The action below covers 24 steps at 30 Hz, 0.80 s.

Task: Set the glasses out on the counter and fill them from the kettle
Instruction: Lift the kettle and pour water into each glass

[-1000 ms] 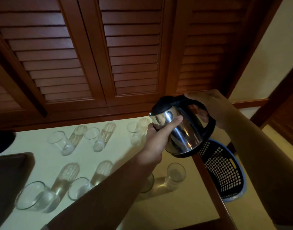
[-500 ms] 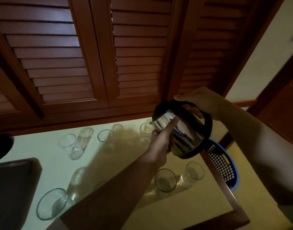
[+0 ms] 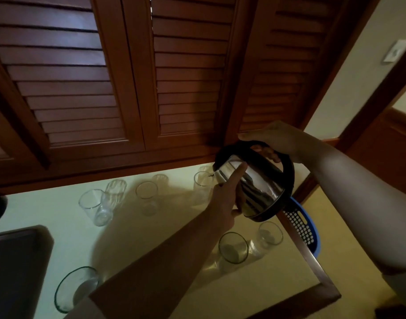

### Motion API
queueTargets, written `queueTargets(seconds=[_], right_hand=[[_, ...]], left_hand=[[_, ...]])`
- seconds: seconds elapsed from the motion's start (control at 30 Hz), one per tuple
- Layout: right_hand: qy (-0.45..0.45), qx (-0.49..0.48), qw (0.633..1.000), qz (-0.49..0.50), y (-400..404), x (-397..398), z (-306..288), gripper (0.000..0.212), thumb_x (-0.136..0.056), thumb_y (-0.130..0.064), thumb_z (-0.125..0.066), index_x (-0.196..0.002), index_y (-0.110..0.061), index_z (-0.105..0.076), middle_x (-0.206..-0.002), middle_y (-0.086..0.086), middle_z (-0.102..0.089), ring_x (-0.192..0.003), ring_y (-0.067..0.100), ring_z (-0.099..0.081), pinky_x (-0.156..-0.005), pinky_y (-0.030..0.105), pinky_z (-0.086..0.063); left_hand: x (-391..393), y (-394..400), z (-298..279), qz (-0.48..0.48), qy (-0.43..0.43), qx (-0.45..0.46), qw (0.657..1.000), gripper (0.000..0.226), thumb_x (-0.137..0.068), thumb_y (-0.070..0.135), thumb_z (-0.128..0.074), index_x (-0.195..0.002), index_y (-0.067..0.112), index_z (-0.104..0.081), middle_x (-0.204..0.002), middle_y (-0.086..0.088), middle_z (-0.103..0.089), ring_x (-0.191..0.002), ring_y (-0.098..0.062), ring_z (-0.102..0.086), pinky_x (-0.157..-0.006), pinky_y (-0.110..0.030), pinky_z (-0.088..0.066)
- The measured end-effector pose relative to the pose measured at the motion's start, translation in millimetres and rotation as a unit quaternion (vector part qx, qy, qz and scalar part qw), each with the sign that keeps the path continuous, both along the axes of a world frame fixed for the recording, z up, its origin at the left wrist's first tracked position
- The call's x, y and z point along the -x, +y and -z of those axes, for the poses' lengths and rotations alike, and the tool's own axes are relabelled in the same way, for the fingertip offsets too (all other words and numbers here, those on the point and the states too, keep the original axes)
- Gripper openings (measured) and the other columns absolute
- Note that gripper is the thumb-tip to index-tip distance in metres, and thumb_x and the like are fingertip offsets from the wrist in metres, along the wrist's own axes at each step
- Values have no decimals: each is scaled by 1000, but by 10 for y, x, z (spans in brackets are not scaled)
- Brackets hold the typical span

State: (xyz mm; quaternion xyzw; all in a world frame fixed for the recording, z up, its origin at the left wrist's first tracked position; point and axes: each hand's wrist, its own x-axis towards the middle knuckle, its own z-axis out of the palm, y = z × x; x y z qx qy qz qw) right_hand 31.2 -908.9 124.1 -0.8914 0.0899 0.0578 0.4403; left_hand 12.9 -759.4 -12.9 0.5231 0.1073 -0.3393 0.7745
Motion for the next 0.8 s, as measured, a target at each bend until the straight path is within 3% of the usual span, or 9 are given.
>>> queueTargets(seconds=[0.23, 0.5, 0.67, 0.8], right_hand=[[2, 23, 1000, 2, 0, -6, -32, 56, -89, -55, -75, -58, -10, -65, -50, 8, -50, -39, 18, -40, -41, 21, -39], [6, 19, 1000, 3, 27, 2, -41, 49, -91, -50, -74, -82, -2, -70, -47, 3, -50, -37, 15, -40, -40, 21, -37], [11, 17, 1000, 5, 26, -6, -60, 50, -89, -52, -75, -74, -5, -68, -50, 3, -50, -39, 15, -40, -42, 23, -37], [6, 18, 1000, -2, 32, 0, -88, 51, -89, -52, -75, -65, -9, -64, -50, 4, -49, -38, 15, -40, -42, 22, -38]], left_hand=[[21, 16, -42, -15, 4, 17, 1000, 103, -39, 74, -92, -125, 22, -70, -124, -6, -78, -119, -27, -69, -99, -53, -58], [31, 28, -35, -14, 5, 30, 999, 97, -41, 70, -93, -122, 22, -71, -123, -7, -78, -119, -27, -69, -100, -55, -57], [23, 27, -41, -4, -4, 26, 1000, 54, -72, 62, -89, -107, 23, -74, -120, -12, -78, -119, -29, -69, -107, -57, -54], [41, 31, -75, 5, -3, 24, 1000, 46, -77, 61, -86, -99, 22, -76, -125, -21, -76, -121, -30, -69, -110, -58, -51]])
